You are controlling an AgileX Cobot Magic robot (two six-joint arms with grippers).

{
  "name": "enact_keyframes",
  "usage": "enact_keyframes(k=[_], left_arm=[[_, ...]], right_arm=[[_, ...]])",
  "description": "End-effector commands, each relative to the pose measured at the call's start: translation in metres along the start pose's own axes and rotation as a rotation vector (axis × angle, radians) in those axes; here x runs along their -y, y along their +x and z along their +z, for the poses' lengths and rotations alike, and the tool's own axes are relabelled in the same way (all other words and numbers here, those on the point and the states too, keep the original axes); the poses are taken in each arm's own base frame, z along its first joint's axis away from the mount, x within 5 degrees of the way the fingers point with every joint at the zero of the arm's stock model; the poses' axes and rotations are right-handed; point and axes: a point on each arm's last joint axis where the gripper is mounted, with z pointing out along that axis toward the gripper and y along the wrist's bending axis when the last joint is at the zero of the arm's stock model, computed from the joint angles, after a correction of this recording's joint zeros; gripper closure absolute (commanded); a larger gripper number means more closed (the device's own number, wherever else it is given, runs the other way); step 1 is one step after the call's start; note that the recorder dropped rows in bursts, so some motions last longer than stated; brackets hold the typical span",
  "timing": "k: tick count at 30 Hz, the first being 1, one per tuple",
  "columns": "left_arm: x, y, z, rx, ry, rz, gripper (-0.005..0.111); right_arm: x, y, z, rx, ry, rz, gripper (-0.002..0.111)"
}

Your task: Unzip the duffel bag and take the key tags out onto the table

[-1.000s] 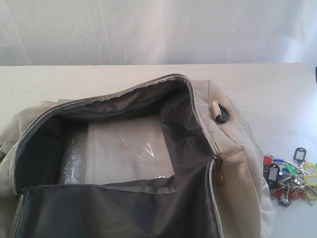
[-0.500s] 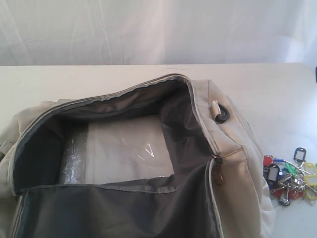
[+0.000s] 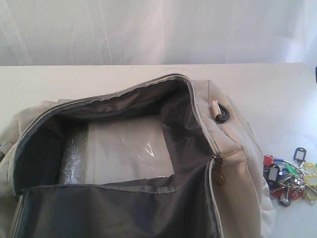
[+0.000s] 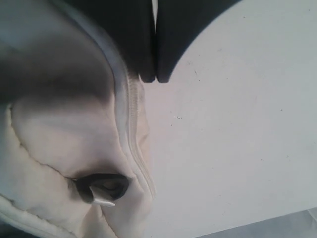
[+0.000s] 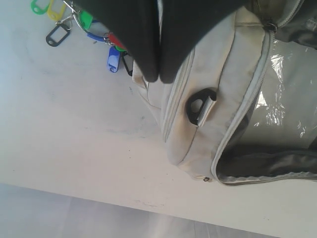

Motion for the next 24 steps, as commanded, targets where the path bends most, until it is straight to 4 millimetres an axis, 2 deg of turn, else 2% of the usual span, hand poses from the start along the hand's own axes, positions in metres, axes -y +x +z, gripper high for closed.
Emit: enact_keyframes(k=[1, 14, 19, 24], left_arm=[[0.0, 0.002, 0.001, -0.003, 0.001, -0.215, 0.107], [0.0, 0.002, 0.001, -0.001, 0.001, -0.247, 0.107], [0.0, 0.002, 0.001, -0.001, 0.001, -0.247, 0.107], [0.0, 0.002, 0.001, -0.001, 0.001, -0.247, 0.107]], right_arm=[[0.001, 0.001, -0.001, 0.008, 0.004, -0.002, 0.108], [0.0, 0.001, -0.006, 0.028, 0.004, 0.012, 0.108], [-0.001, 0.01, -0.035, 0.128, 0.027, 0.014, 0.108], [0.001, 0.028, -0.06, 0.227, 0.103, 0.036, 0.108]])
